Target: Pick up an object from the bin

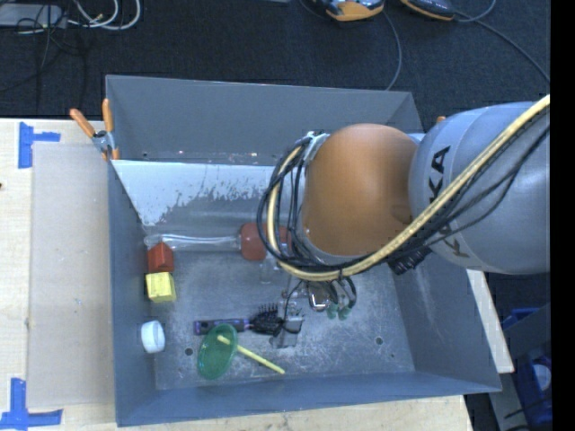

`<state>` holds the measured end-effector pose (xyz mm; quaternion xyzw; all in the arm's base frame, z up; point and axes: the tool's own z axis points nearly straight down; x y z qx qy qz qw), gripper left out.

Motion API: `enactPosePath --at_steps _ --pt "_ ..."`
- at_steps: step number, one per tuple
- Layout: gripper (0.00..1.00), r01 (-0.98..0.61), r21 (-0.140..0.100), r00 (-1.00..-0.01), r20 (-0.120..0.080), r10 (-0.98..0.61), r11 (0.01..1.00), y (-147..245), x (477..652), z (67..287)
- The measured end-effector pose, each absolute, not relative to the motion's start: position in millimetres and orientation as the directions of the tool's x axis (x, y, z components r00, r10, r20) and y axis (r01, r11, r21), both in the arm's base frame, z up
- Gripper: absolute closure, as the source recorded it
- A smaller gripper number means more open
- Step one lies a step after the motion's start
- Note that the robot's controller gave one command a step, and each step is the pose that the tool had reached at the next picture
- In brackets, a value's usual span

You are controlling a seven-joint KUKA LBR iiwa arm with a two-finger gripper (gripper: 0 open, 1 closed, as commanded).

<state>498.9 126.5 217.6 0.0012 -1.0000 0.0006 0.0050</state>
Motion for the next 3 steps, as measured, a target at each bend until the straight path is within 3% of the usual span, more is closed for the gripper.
enactPosePath --at_steps 1,2,3 --pt "0.00 0.002 0.000 -1.000 0.003 0.002 1.000 125 500.7 222" --pt "0.00 -0.002 0.001 -1.000 0.002 -0.002 1.000 104 513.2 152" --pt "0.00 -0.043 0.000 -0.999 0.007 -0.043 0.999 70 517.2 66"
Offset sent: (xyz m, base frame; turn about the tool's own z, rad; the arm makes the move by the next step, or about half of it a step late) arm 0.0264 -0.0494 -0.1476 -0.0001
